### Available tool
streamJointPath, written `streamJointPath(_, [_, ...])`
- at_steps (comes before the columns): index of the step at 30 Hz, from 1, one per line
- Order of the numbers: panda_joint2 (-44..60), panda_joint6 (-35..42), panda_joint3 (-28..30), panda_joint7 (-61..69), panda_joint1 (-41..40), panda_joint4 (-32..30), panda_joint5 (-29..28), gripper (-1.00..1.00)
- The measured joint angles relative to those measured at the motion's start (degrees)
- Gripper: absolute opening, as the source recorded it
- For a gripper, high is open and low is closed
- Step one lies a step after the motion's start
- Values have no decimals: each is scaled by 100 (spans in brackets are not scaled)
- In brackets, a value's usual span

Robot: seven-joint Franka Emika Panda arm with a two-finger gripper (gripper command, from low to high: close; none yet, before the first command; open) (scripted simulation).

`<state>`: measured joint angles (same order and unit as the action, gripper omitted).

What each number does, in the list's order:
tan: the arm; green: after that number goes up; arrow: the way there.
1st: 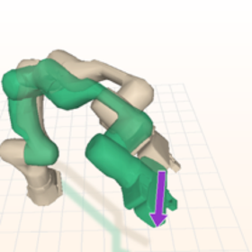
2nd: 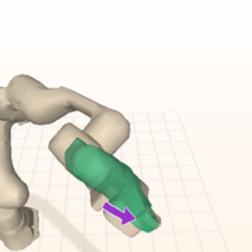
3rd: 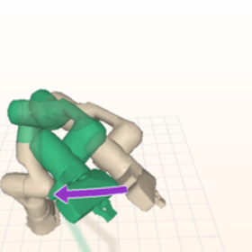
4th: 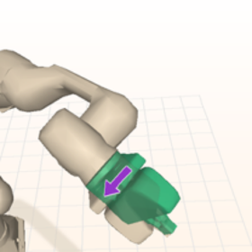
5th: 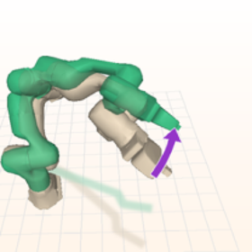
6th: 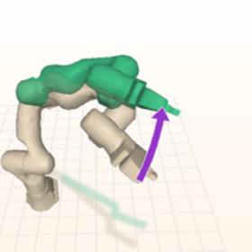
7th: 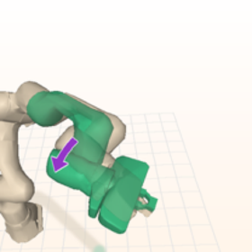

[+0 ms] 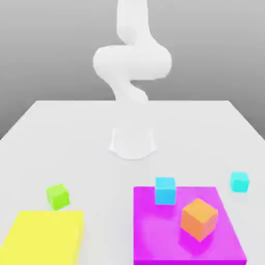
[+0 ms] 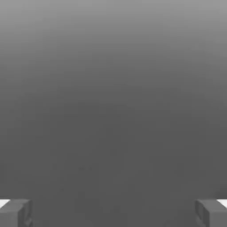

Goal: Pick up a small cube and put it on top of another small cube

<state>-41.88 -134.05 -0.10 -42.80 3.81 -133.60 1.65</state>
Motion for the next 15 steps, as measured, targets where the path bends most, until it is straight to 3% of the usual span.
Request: streamJointPath(15, [2375, -1347, -627, 1685, 1999, -1089, 811, 0])
